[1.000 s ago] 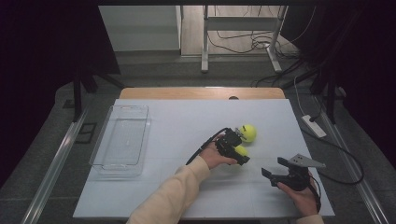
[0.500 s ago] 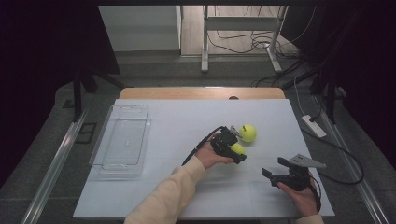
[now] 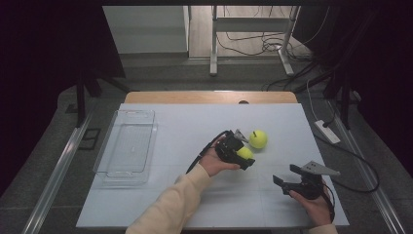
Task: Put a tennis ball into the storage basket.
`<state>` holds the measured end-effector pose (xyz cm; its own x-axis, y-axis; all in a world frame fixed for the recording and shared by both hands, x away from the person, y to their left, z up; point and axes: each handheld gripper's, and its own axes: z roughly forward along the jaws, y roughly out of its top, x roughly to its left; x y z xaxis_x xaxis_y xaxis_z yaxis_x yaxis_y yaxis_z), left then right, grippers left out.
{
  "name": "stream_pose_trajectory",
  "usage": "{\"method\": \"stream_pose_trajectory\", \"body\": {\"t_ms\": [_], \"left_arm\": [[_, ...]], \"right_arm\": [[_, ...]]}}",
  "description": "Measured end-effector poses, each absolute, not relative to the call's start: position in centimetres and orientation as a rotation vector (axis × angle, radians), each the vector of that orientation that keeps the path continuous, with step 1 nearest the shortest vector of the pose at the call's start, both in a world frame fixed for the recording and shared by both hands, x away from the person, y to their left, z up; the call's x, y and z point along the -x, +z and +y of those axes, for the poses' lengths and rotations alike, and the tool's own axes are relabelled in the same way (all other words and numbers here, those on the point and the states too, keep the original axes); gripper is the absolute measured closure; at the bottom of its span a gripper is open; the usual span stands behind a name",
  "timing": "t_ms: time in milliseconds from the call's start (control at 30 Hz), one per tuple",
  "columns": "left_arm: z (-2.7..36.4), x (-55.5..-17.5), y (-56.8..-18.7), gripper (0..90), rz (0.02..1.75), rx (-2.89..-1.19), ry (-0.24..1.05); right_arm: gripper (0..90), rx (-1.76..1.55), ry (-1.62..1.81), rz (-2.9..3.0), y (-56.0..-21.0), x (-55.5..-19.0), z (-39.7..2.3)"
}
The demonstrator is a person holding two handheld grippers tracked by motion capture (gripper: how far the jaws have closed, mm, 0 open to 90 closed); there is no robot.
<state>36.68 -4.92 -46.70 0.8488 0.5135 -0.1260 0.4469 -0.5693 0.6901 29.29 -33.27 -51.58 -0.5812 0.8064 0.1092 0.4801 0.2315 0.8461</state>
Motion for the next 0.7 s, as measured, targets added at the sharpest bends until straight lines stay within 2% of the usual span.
{"method": "stream_pose_trajectory", "body": {"t_ms": [700], "left_arm": [[-2.6,-36.1,-46.3,28.1,0.732,-2.188,0.155]], "right_arm": [[12.3,-1.183,1.283,2.149,-51.5,-29.1,-33.3]]}}
